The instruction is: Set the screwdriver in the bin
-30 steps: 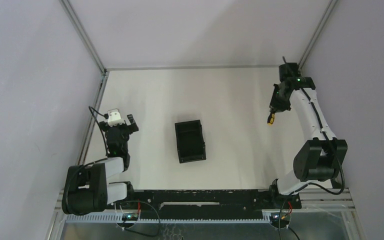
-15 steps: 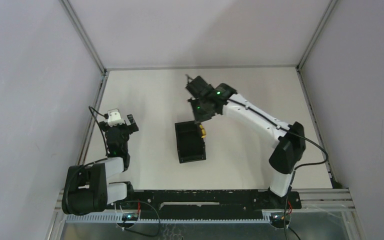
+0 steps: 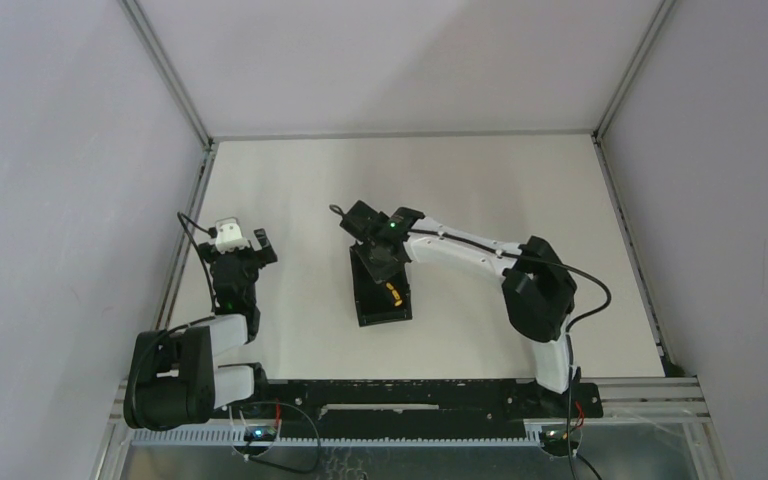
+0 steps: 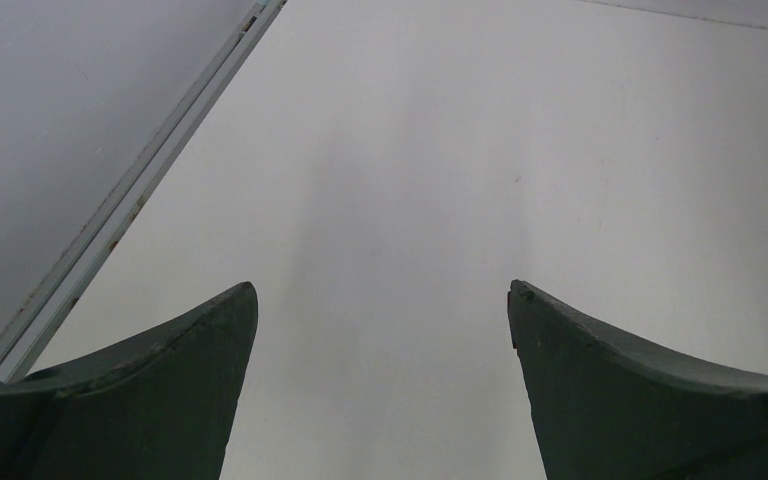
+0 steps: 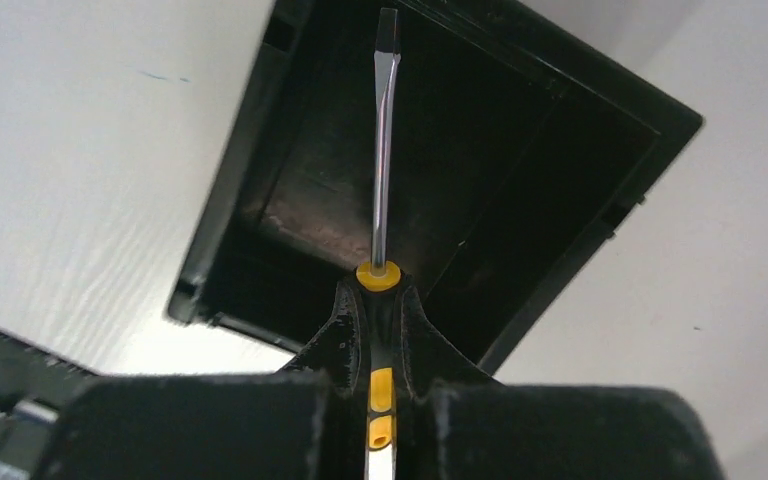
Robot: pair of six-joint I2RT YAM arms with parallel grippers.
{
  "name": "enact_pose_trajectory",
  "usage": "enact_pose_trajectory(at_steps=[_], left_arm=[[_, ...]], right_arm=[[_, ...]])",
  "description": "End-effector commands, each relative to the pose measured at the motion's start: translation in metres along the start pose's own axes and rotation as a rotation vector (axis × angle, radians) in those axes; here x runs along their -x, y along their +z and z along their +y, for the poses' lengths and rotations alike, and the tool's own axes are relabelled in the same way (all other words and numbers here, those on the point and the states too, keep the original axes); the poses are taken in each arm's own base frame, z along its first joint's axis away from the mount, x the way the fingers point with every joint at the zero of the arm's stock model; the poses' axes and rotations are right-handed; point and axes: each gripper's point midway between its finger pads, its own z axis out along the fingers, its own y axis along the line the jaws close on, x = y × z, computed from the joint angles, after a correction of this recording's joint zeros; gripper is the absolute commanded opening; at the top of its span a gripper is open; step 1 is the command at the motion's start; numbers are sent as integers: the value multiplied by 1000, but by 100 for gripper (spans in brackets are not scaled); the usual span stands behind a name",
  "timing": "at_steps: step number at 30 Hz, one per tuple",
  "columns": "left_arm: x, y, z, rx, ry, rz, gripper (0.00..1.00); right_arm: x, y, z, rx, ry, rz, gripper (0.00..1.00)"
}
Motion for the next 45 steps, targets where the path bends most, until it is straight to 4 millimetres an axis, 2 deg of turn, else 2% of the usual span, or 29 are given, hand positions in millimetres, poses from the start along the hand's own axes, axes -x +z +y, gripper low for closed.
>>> enact_pose_trajectory(at_steps=[1,5,7,11,13,18,19,20,21,22,25,28,33,39,42,45], left_arm=[[33,11,-4,-5,-2,-90,100],[33,11,-4,-5,-2,-90,100],[33,11,-4,-6,-2,-89,100],[33,11,-4,-6,-2,-89,100],[33,11,-4,-5,-3,-90,100],[33,11,-4,-4,-2,-89,100],[33,11,-4,-4,-2,-89,100],[33,11,-4,-5,-2,-90,100],[33,11,-4,-6,-2,-89,100],[33,11,-4,-5,-2,-90,100],[33,11,-4,-6,-1,-89,100],[33,11,-4,-5,-2,-90,100],[33,11,-4,-5,-2,-89,100],[33,11,-4,-5,-3,-91,100],[33,11,-4,-5,-2,-90,100],[33,11,-4,-5,-2,-90,100]], right_arm=[[8,20,4,-15,-45,-50,1],[5,29,11,-6,-42,-45,22],[8,27,12,-10,-30,-47,33],[16,17,8,-40,-4,-80,46],[21,6,5,-51,2,-102,47],[41,-50,3,-21,24,-235,48],[45,-63,2,-7,28,-275,54],[47,-76,0,0,33,-314,72],[52,-91,-2,11,44,-374,96],[50,-101,-6,15,48,-408,99],[50,-136,-16,58,50,-546,100],[37,-162,-32,81,54,-640,100],[3,-167,-79,36,142,-715,100],[-50,-153,-138,5,346,-801,100],[-77,-137,-158,-32,433,-803,100],[-98,-118,-169,-68,485,-767,100]])
